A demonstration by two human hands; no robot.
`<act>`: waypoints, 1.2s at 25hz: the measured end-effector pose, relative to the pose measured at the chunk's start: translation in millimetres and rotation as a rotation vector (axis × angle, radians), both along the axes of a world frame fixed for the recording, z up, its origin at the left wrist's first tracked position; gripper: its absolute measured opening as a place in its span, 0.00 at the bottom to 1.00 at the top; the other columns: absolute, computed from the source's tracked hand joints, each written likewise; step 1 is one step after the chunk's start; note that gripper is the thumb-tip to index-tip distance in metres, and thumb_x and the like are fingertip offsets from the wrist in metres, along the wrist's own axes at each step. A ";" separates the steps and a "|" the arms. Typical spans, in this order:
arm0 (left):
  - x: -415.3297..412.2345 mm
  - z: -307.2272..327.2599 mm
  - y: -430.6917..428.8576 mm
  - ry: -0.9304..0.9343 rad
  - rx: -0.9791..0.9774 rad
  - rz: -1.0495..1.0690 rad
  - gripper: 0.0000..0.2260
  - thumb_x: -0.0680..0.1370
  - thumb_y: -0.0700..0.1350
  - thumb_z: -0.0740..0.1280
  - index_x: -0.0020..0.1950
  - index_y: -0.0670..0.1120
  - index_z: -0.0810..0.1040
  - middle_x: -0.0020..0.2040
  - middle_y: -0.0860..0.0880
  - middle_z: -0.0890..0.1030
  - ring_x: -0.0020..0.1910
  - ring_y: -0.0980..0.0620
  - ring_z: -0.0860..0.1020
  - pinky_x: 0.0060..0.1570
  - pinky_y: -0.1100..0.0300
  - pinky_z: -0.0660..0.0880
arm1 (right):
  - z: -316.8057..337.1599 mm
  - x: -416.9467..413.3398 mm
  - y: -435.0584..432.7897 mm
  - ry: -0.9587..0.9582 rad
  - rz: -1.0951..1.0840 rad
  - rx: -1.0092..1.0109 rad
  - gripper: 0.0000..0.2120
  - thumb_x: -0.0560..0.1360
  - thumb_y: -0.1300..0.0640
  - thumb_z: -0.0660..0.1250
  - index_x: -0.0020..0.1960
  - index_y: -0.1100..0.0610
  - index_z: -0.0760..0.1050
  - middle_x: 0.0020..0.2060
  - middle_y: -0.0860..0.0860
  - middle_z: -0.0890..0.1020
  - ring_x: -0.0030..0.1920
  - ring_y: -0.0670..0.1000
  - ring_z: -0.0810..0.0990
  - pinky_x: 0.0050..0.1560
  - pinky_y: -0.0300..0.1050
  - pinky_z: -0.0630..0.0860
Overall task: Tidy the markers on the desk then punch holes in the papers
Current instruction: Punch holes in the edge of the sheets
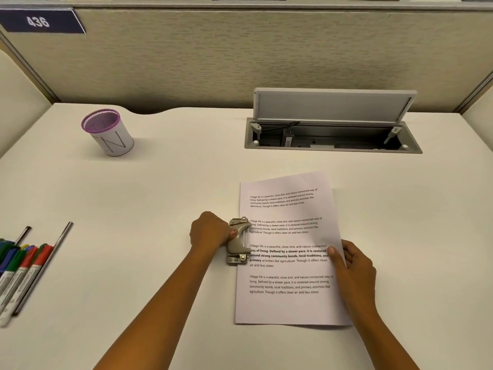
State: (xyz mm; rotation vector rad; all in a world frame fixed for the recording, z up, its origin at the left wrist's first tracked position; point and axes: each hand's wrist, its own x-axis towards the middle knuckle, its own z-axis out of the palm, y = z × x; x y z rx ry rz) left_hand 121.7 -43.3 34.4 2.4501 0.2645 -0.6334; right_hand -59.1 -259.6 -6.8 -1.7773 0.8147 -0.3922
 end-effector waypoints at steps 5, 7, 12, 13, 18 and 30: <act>-5.4 8.2 -1.0 0.015 -0.008 0.017 0.16 0.70 0.39 0.69 0.27 0.45 0.65 0.32 0.44 0.76 0.41 0.43 0.79 0.32 0.60 0.68 | 2.1 -0.8 -0.8 0.005 0.013 -0.001 0.08 0.77 0.54 0.66 0.54 0.53 0.79 0.46 0.47 0.85 0.46 0.46 0.83 0.42 0.36 0.75; -3.9 11.9 -1.1 0.041 -0.020 0.021 0.15 0.72 0.39 0.67 0.28 0.44 0.65 0.33 0.44 0.75 0.37 0.45 0.75 0.35 0.61 0.68 | 1.8 -0.2 -0.7 0.010 0.012 -0.004 0.08 0.77 0.54 0.66 0.54 0.53 0.79 0.45 0.46 0.85 0.45 0.44 0.83 0.41 0.35 0.74; -11.4 19.0 -10.4 -0.049 -0.039 0.025 0.11 0.72 0.38 0.68 0.33 0.42 0.68 0.46 0.41 0.83 0.48 0.42 0.82 0.36 0.59 0.67 | 3.1 -0.9 -0.8 0.012 0.014 -0.001 0.08 0.77 0.54 0.66 0.55 0.53 0.79 0.46 0.47 0.85 0.45 0.44 0.82 0.41 0.34 0.73; -13.3 20.4 -10.8 -0.058 -0.037 0.032 0.09 0.72 0.39 0.69 0.36 0.42 0.70 0.47 0.40 0.83 0.49 0.42 0.81 0.36 0.59 0.68 | 3.3 -1.2 -0.6 0.011 0.017 -0.003 0.08 0.77 0.54 0.66 0.55 0.53 0.79 0.46 0.47 0.85 0.45 0.45 0.83 0.41 0.34 0.73; -7.8 18.8 -5.8 0.040 -0.035 -0.003 0.07 0.72 0.38 0.68 0.36 0.42 0.72 0.45 0.40 0.83 0.45 0.43 0.80 0.44 0.56 0.75 | 3.1 -1.2 -0.1 0.010 0.017 -0.004 0.08 0.77 0.54 0.66 0.55 0.53 0.79 0.45 0.47 0.85 0.45 0.45 0.83 0.41 0.33 0.73; -13.1 15.9 -6.6 -0.012 -0.073 0.068 0.11 0.70 0.39 0.72 0.31 0.43 0.73 0.34 0.45 0.82 0.35 0.47 0.79 0.35 0.61 0.72 | 6.5 -1.1 -0.5 0.019 0.025 0.000 0.09 0.77 0.55 0.66 0.56 0.53 0.78 0.46 0.47 0.85 0.46 0.46 0.83 0.41 0.35 0.74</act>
